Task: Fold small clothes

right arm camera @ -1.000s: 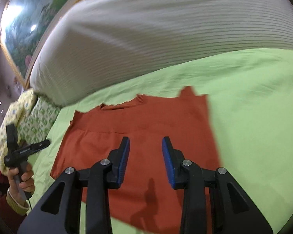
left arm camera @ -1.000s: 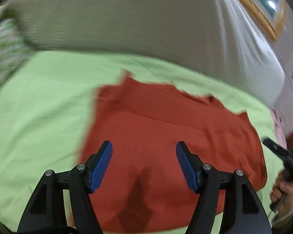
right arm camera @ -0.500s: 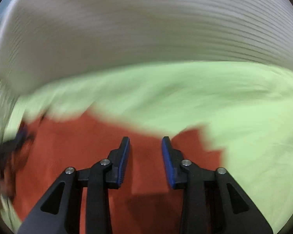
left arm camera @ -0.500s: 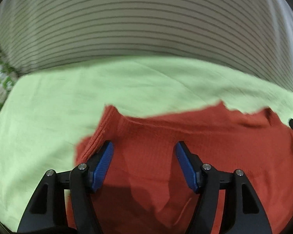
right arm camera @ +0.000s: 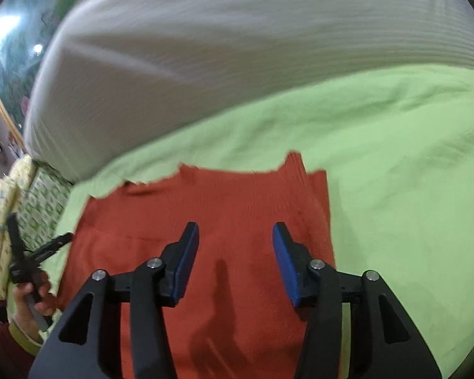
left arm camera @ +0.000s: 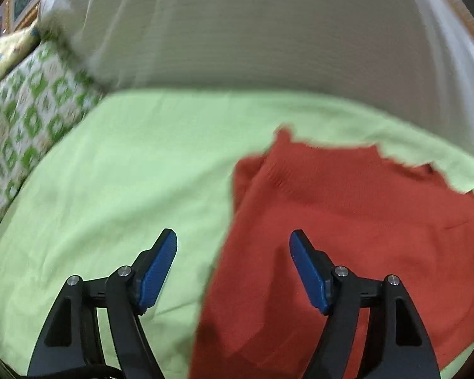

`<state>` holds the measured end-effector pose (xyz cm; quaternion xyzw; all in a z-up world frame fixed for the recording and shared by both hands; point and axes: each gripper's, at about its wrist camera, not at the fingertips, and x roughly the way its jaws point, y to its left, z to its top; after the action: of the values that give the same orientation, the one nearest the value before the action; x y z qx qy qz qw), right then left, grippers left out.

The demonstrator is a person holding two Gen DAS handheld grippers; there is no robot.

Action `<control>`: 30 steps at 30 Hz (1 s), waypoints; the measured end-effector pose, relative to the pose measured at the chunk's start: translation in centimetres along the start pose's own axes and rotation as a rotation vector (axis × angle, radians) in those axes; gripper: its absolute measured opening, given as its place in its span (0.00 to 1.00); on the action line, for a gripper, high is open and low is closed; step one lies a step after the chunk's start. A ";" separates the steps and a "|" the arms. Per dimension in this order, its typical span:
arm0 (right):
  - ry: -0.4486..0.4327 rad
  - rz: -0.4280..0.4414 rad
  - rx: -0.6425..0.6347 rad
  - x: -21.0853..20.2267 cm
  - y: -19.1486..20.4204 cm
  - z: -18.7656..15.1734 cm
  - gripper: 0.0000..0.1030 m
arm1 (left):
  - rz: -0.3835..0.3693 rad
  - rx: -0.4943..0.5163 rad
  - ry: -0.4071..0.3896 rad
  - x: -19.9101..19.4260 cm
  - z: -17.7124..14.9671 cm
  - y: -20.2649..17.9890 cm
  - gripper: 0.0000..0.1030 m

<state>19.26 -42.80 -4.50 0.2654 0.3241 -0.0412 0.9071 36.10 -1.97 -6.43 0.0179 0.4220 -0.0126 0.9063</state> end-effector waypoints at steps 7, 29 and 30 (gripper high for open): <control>-0.075 -0.136 0.092 1.1 -1.5 3.1 0.49 | -0.002 -0.112 0.045 0.9 0.7 3.6 0.73; -0.022 -0.132 0.112 -11.2 -0.8 -10.7 0.08 | -0.046 -0.106 0.191 -7.3 -12.4 2.9 0.79; -0.013 -0.133 0.116 -11.4 -1.3 -10.6 0.08 | -0.044 -0.097 0.192 -7.3 -12.4 2.9 0.80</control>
<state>3.97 -39.59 -5.02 0.2949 0.3321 -0.1216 0.8877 22.03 1.52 -8.80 -0.0340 0.5074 -0.0104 0.8610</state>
